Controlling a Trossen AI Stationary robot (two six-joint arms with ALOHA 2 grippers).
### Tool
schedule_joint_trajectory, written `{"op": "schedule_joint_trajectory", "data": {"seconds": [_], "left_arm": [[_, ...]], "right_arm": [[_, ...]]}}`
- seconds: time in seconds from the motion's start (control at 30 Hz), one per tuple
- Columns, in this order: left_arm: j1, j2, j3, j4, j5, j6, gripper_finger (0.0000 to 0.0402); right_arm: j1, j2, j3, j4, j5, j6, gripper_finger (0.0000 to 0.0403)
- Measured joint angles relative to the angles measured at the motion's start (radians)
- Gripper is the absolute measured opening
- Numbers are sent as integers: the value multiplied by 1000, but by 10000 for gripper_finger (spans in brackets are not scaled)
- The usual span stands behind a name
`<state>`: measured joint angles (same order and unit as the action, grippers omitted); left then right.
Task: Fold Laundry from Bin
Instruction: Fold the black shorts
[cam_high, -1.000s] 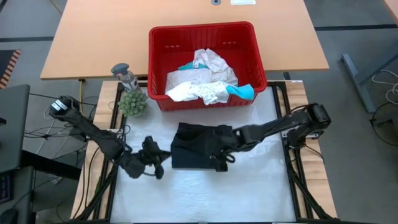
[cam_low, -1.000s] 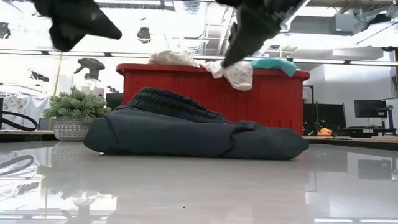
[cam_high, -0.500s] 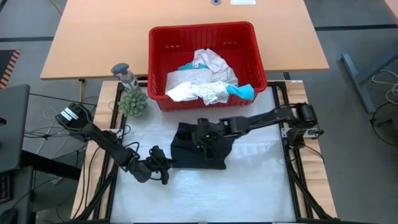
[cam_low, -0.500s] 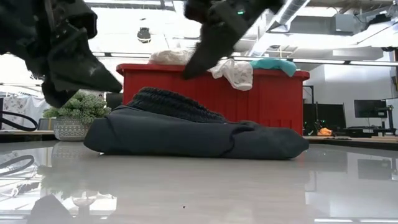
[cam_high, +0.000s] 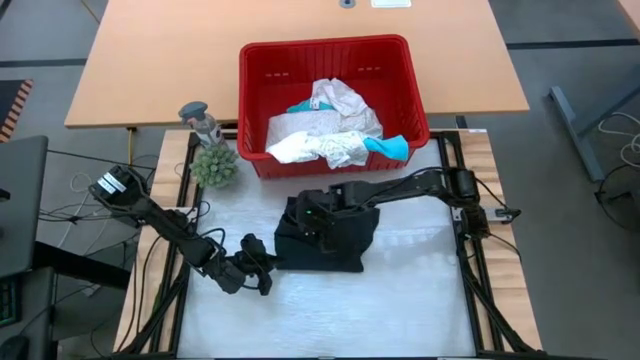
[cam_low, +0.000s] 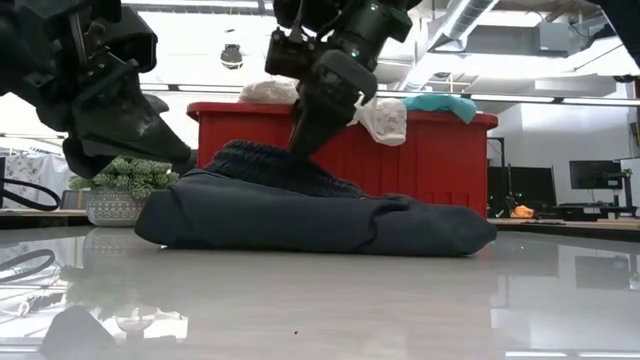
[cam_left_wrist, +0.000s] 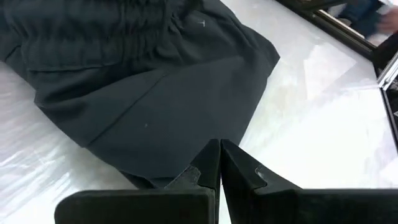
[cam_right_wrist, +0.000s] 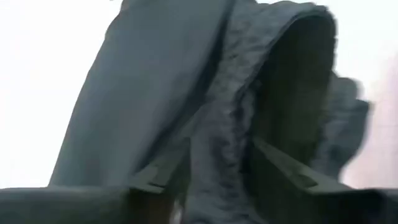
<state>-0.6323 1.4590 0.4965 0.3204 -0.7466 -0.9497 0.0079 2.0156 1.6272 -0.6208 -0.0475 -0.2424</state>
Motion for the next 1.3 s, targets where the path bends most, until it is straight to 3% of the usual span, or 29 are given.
{"op": "schedule_joint_trajectory", "data": {"seconds": [0.13, 0.2, 0.47, 0.8, 1.1, 1.3], "left_arm": [[0, 0, 0, -19, -1, -1, 0], [0, 0, 0, -36, -10, -13, 0], [0, 0, 0, -45, -42, -33, 0], [0, 0, 0, -58, -46, -42, 0], [0, 0, 0, -60, -46, -69, 0], [0, 0, 0, -60, -46, -83, 0]], "right_arm": [[-10, -36, -1, -10, 34, 4, 54], [-19, -54, 0, -13, 58, 16, 20], [-88, -62, -1, -67, 98, 175, 18], [-149, -45, -42, -71, 101, 221, 34], [-157, -54, -44, -136, 334, 246, 69], [-130, -68, 2, -175, 367, 242, 101]]}}
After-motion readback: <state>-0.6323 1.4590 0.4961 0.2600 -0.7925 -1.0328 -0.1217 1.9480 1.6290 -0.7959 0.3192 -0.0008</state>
